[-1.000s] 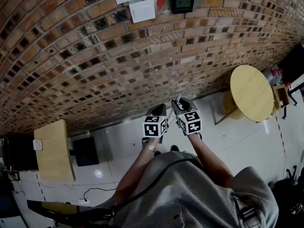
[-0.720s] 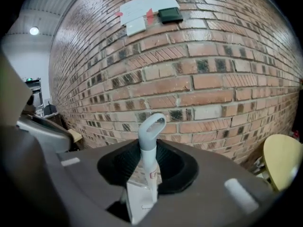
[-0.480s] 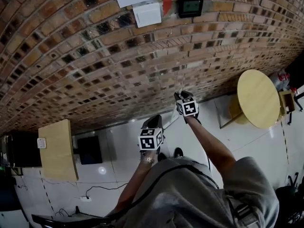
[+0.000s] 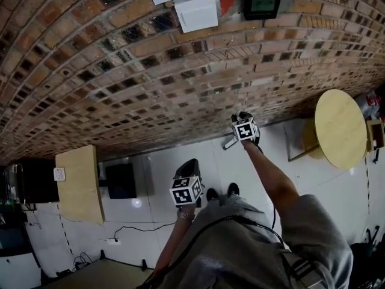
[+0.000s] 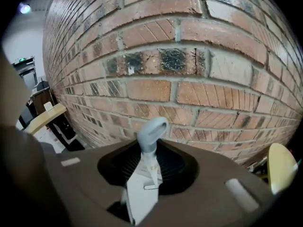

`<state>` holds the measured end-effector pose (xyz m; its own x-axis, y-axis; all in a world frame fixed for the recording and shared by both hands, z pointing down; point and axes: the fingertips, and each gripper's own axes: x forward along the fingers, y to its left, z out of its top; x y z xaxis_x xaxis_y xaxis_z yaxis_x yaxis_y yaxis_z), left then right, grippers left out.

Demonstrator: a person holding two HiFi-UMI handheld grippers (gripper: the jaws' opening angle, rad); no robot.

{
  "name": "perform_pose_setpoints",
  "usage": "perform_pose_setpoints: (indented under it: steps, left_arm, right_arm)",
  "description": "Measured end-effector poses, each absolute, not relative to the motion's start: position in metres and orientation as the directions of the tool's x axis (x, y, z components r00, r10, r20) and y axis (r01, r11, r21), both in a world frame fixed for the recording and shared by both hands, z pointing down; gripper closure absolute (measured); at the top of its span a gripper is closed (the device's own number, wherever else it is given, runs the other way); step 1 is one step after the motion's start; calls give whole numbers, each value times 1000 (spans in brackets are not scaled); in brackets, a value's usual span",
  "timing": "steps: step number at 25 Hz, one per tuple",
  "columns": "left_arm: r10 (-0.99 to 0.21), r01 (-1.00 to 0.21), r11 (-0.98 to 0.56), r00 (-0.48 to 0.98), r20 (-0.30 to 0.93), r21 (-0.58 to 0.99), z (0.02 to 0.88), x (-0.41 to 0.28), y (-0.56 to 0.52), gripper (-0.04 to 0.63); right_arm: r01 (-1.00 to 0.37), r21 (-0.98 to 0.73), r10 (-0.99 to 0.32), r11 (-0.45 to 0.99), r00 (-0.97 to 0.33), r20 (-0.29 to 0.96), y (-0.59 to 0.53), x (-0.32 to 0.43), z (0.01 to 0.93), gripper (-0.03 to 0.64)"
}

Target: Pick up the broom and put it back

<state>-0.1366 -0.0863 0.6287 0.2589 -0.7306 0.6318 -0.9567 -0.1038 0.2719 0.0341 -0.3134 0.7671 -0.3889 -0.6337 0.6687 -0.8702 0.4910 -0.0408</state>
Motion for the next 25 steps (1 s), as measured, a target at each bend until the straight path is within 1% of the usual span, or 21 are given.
perform_pose_setpoints:
  steps: [4,8,12,15,16,18,21,25]
  left_arm:
    - [-718,-960,-77,241,652,269,638,-146,-82,615]
    - [-713,-960,-72,239,660,269,643,-146,-81,615]
    - [-704,-960,-76,244,667,271,646,-143,-84,615]
    - [-700,-959,-86,251,668,270,647,-141,-89,615]
    - [-700,-959,-89,253,668,270,647,-140,-90,615]
    - [-699,-958,-91,256,668,271,647,-139,-92,615]
    - [-697,-957,-94,259,668,273,647,-138,-93,615]
    - [-701,-957,-103,263,663,270,644,-136,-98,615]
  right_arm:
    - [-891,-27,-664,454,-358,657,-349,42,771,522]
    - [-909,13,-676,417,-301,673,-374,54,764,522]
    - [-880,40,-659,473,-323,679,-382,42,763,522]
    - [-880,51,-667,472,-318,673,-387,38,767,520]
    - [-879,46,-662,474,-321,678,-389,36,770,506]
    - [-874,18,-635,485,-338,694,-388,32,779,415]
    - [-888,-10,-620,460,-330,712,-380,38,786,399]
    - [-914,-83,-626,396,-336,704,-359,46,780,399]
